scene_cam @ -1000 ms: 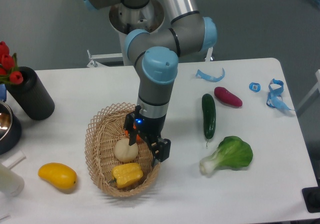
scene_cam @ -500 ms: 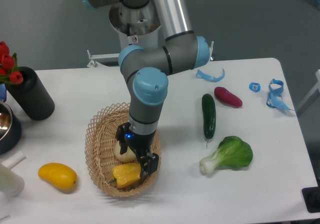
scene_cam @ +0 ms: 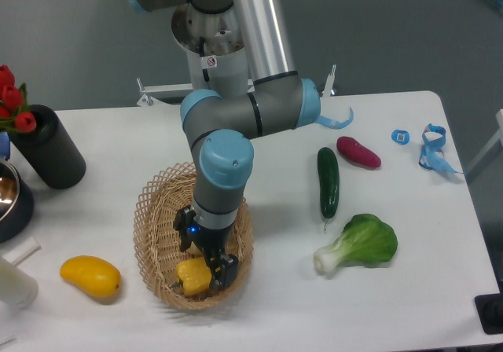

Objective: Pick up the yellow pepper from the basket
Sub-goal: 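Lower the gripper onto the yellow bell pepper in the basket, then close the gripper around the yellow bell pepper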

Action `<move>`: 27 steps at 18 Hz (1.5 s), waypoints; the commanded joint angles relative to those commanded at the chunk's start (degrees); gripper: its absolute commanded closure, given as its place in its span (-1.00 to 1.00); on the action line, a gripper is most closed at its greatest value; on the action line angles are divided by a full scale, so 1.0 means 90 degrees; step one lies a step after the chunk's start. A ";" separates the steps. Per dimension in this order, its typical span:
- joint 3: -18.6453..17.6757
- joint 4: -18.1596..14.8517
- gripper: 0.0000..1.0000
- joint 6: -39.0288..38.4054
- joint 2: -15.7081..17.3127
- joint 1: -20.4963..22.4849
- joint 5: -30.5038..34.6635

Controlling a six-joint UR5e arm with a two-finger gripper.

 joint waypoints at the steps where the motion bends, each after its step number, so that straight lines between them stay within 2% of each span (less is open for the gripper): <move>1: 0.0000 0.0000 -1.00 0.0000 -0.0029 0.0000 0.0000; 21: 0.0049 0.0058 -0.98 0.0059 -0.0244 -0.0127 0.0107; 24: 0.0059 0.0059 -0.60 0.0059 -0.0244 -0.0117 0.0107; 26: 0.0059 0.0049 -0.47 0.0068 -0.0205 -0.0117 0.0107; 27: 0.0049 0.0039 -0.31 0.0059 -0.0186 -0.0117 0.0107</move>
